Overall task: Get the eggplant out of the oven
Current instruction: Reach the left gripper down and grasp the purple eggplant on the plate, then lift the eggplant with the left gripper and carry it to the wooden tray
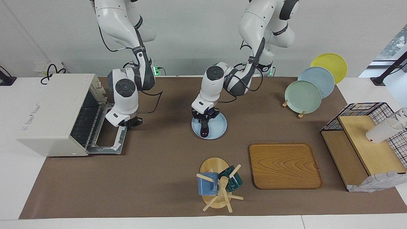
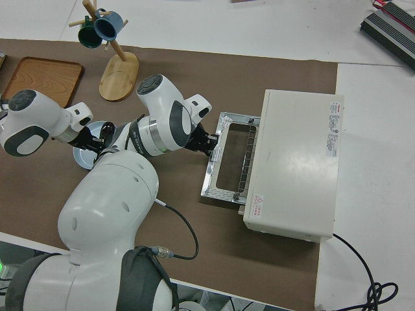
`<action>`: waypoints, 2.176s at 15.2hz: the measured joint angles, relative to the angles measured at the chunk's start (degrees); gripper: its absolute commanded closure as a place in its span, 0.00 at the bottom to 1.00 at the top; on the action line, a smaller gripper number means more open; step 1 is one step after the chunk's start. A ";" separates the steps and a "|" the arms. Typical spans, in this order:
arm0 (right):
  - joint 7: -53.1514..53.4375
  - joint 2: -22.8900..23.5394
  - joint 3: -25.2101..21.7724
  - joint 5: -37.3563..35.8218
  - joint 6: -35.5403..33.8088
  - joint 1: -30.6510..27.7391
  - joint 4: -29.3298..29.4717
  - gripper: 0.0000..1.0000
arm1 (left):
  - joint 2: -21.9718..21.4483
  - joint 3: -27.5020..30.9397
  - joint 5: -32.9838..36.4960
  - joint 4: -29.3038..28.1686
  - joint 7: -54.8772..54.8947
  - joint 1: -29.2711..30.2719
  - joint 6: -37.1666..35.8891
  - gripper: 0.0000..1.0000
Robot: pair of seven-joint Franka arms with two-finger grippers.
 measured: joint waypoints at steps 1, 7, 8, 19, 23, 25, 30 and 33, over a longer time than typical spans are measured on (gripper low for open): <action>-1.66 -0.76 0.14 0.03 -2.70 -0.02 1.33 1.00 | 0.00 0.22 0.06 0.03 0.00 0.03 0.00 1.00; -11.34 -7.55 0.06 -0.05 -11.46 -4.77 5.73 1.00 | -1.48 2.21 0.43 0.64 0.12 0.82 -0.68 1.00; -12.92 -8.24 0.04 -0.06 -12.12 -5.92 6.19 1.00 | -2.67 2.31 0.57 1.11 0.65 1.98 -2.10 1.00; -22.13 -8.74 -1.14 4.25 -24.18 -12.72 16.83 1.00 | -2.59 2.85 0.83 13.27 25.11 27.11 -14.73 1.00; -22.39 -8.64 -0.39 10.95 -32.16 -12.43 26.38 1.00 | 3.54 2.78 0.83 17.58 32.93 32.35 -14.54 1.00; -22.39 -8.45 -0.12 14.46 -34.06 -12.39 28.80 0.90 | 7.26 2.74 0.83 20.02 34.03 32.80 -14.05 1.00; -22.16 -7.68 -0.05 15.59 -36.62 -12.04 29.55 0.00 | 10.38 2.32 1.01 20.96 35.19 32.80 -9.95 1.00; -22.13 -7.68 -0.05 15.65 -36.59 -12.03 30.04 0.00 | 10.49 2.34 1.20 20.00 36.18 32.89 -8.35 1.00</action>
